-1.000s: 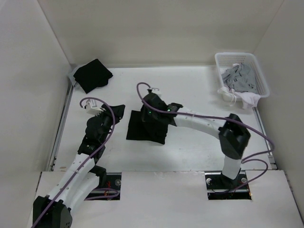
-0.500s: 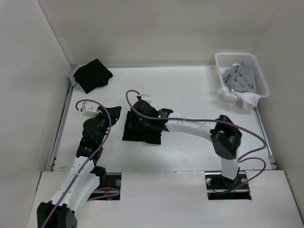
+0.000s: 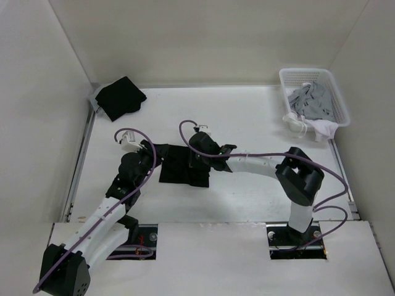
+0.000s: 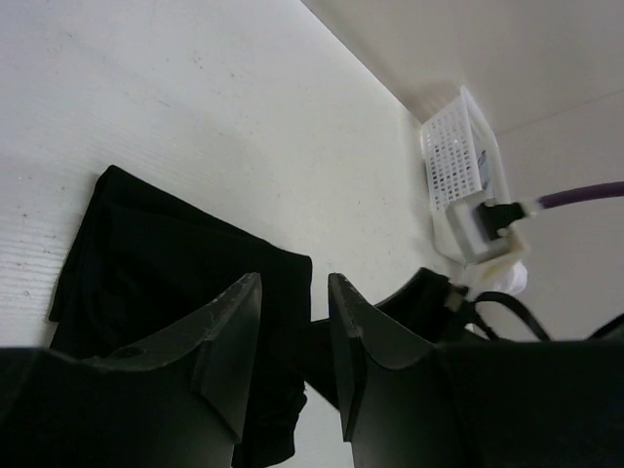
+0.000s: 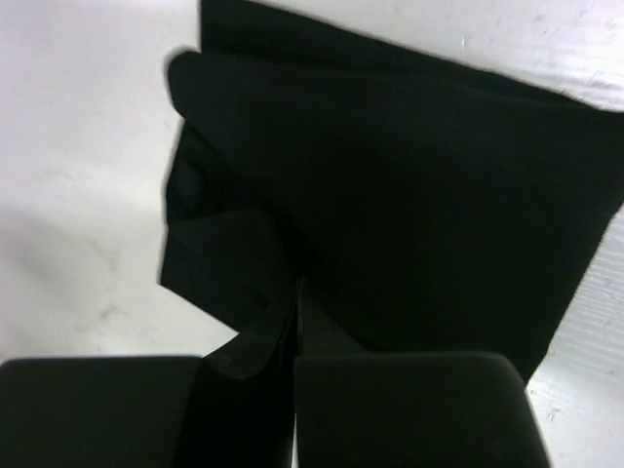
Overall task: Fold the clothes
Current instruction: Fold the tank top
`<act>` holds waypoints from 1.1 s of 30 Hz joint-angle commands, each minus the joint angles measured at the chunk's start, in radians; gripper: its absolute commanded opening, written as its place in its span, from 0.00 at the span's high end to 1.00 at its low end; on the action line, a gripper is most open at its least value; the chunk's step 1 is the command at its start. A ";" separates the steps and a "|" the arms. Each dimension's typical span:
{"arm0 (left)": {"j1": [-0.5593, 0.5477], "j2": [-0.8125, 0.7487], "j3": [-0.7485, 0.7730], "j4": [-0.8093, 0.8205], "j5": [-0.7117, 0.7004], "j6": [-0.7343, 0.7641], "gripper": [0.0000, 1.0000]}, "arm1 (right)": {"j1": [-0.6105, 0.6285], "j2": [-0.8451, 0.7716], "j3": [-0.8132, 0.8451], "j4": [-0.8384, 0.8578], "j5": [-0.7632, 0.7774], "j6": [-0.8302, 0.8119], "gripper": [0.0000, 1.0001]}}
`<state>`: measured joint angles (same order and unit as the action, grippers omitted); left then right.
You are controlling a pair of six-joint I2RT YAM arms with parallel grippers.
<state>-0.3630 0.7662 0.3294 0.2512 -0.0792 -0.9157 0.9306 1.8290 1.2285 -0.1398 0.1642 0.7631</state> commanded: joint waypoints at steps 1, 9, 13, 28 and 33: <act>-0.012 -0.010 0.005 0.048 -0.028 0.026 0.68 | -0.011 0.027 0.048 0.103 -0.017 -0.074 1.00; -0.011 -0.001 -0.001 0.045 -0.028 0.028 0.68 | -0.014 0.124 0.077 0.114 -0.094 -0.071 1.00; -0.009 0.002 0.008 0.046 -0.028 0.028 0.68 | 0.003 0.150 0.086 0.120 -0.123 -0.068 1.00; 0.078 -0.096 0.039 -0.001 -0.030 0.049 0.68 | 0.164 0.145 0.097 0.152 -0.308 -0.096 0.96; 0.108 -0.087 0.028 -0.033 -0.037 0.038 0.68 | 0.129 -0.046 -0.053 0.236 -0.250 -0.097 0.84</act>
<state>-0.2543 0.6655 0.3298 0.2188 -0.1139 -0.8856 1.1049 1.9282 1.2316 0.0063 -0.1051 0.6804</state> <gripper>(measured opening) 0.320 0.145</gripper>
